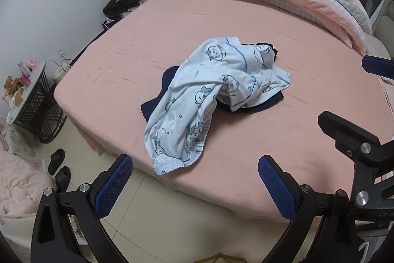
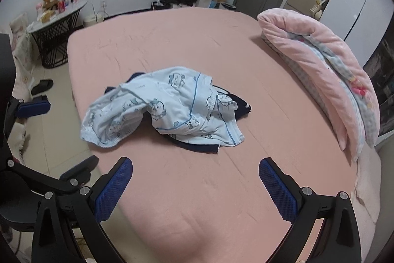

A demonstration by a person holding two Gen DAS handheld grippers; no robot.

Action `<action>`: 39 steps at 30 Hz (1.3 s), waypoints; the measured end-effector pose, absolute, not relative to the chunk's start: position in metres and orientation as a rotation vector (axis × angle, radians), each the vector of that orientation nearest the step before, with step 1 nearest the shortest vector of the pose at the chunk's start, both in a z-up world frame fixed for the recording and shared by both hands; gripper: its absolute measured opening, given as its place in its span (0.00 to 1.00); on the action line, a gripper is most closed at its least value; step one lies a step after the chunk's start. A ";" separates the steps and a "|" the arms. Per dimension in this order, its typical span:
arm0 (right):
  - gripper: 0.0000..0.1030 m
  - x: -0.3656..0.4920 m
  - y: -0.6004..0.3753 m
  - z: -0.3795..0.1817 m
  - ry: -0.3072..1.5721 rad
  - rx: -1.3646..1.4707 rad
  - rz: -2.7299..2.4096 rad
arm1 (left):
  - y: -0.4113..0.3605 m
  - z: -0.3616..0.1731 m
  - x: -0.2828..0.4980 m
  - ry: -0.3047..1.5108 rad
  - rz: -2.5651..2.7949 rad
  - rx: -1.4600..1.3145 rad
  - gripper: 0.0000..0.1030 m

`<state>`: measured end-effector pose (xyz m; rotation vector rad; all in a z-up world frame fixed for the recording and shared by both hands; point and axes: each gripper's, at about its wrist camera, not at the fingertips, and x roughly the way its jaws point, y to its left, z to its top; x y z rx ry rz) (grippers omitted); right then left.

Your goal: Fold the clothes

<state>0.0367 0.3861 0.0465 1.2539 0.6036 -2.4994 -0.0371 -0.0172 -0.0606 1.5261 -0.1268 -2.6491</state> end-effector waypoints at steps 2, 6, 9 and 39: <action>1.00 0.033 0.386 0.041 0.598 1.260 -2.481 | -0.021 -0.065 -0.041 -0.116 -2.643 1.528 1.00; 1.00 0.026 0.387 0.033 0.582 1.273 -2.460 | -0.031 -0.073 -0.050 -0.077 -2.633 1.508 1.00; 1.00 0.019 0.387 0.026 0.584 1.275 -2.448 | -0.035 -0.079 -0.060 -0.070 -2.648 1.493 1.00; 1.00 -0.046 0.351 -0.054 0.673 1.216 -2.339 | -0.048 -0.149 -0.111 -0.395 -2.713 1.417 1.00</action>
